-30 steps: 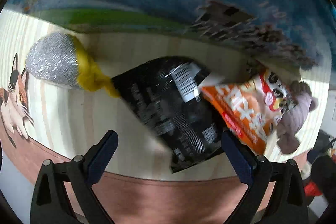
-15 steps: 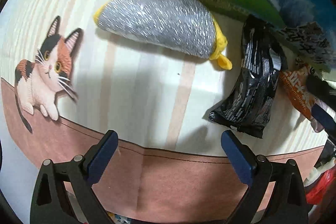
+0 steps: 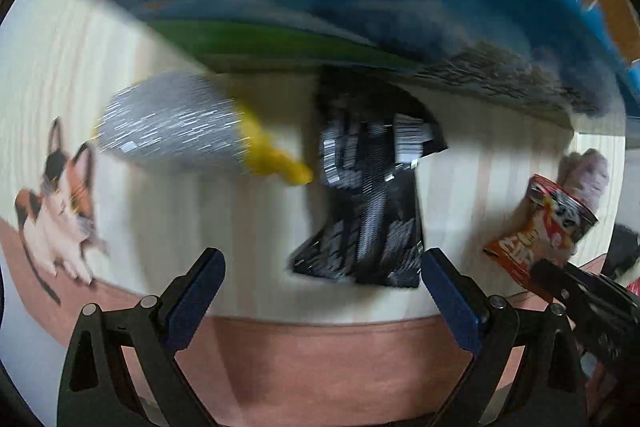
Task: Organize soft objects
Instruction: 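Grasp the black snack bag with the left gripper while the right gripper grasps the orange-red snack bag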
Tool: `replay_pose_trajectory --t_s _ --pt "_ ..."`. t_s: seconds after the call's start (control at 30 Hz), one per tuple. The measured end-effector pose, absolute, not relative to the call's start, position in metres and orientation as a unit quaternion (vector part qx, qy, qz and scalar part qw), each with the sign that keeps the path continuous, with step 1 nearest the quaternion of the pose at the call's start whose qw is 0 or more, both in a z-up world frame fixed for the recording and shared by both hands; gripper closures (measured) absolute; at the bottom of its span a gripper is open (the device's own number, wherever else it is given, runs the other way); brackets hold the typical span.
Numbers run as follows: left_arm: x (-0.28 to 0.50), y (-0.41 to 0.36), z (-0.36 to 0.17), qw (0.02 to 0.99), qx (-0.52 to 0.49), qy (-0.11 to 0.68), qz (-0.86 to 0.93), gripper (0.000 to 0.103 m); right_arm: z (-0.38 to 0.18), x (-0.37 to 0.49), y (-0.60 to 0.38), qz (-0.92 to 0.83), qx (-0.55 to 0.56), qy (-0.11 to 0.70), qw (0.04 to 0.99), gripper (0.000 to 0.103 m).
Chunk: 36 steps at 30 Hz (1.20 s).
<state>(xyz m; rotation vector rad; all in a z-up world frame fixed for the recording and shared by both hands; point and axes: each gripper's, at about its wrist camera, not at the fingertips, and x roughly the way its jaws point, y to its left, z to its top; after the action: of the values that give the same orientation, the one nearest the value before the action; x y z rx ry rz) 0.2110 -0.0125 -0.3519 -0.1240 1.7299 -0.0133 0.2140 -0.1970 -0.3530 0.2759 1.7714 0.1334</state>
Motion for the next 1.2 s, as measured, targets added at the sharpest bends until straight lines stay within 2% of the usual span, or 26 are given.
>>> replay_pose_trajectory --t_s 0.03,0.07,0.1,0.13,0.17,0.2,0.3,0.37,0.43,0.47,0.5,0.8,0.87,1.07,1.2 --pt "0.214 -0.019 -0.359 0.641 -0.052 0.766 -0.007 0.003 -0.351 0.212 -0.201 0.057 0.112 0.77 0.626 0.07" --pt "0.216 -0.022 -0.364 0.636 -0.051 0.77 -0.007 0.003 -0.349 0.212 -0.205 0.052 0.107 0.767 0.63 0.057" --pt "0.216 -0.026 -0.37 0.632 -0.05 0.773 -0.009 0.003 -0.348 0.213 -0.207 0.044 0.108 0.765 0.634 0.037" --pt "0.218 -0.03 -0.374 0.631 -0.047 0.774 -0.008 0.005 -0.345 0.214 -0.211 0.032 0.116 0.758 0.641 0.03" --pt "0.219 -0.031 -0.377 0.633 -0.044 0.773 -0.006 0.018 -0.343 0.216 -0.215 0.027 0.126 0.752 0.646 0.026" --pt "0.223 -0.034 -0.378 0.636 -0.039 0.771 -0.004 0.018 -0.342 0.217 -0.216 0.02 0.134 0.748 0.649 0.026" --pt "0.224 -0.054 -0.374 0.654 -0.027 0.756 0.003 0.042 -0.347 0.222 -0.217 -0.003 0.16 0.746 0.646 0.026" --pt "0.217 -0.059 -0.37 0.652 -0.029 0.758 0.006 0.053 -0.352 0.227 -0.217 -0.018 0.164 0.747 0.644 0.026" --pt "0.219 -0.049 -0.366 0.648 -0.036 0.761 0.009 0.053 -0.357 0.231 -0.213 -0.023 0.158 0.745 0.648 0.03" --pt "0.212 -0.044 -0.369 0.646 -0.04 0.762 0.01 0.053 -0.359 0.231 -0.212 -0.024 0.151 0.745 0.649 0.044" --pt "0.208 -0.041 -0.369 0.643 -0.044 0.765 0.011 0.053 -0.36 0.231 -0.211 -0.022 0.144 0.747 0.649 0.053" --pt "0.193 -0.034 -0.382 0.648 -0.05 0.76 0.015 0.05 -0.37 0.224 -0.194 0.012 0.089 0.768 0.634 0.055" --pt "0.211 -0.032 -0.381 0.648 -0.054 0.759 0.016 0.056 -0.374 0.223 -0.19 0.012 0.073 0.772 0.631 0.055" --pt "0.207 -0.022 -0.334 0.663 -0.071 0.745 -0.001 0.059 -0.361 0.216 -0.17 0.038 0.068 0.769 0.635 0.058" --pt "0.204 -0.023 -0.287 0.688 -0.088 0.719 -0.032 0.059 -0.324 0.209 -0.168 0.069 0.092 0.753 0.647 0.059"
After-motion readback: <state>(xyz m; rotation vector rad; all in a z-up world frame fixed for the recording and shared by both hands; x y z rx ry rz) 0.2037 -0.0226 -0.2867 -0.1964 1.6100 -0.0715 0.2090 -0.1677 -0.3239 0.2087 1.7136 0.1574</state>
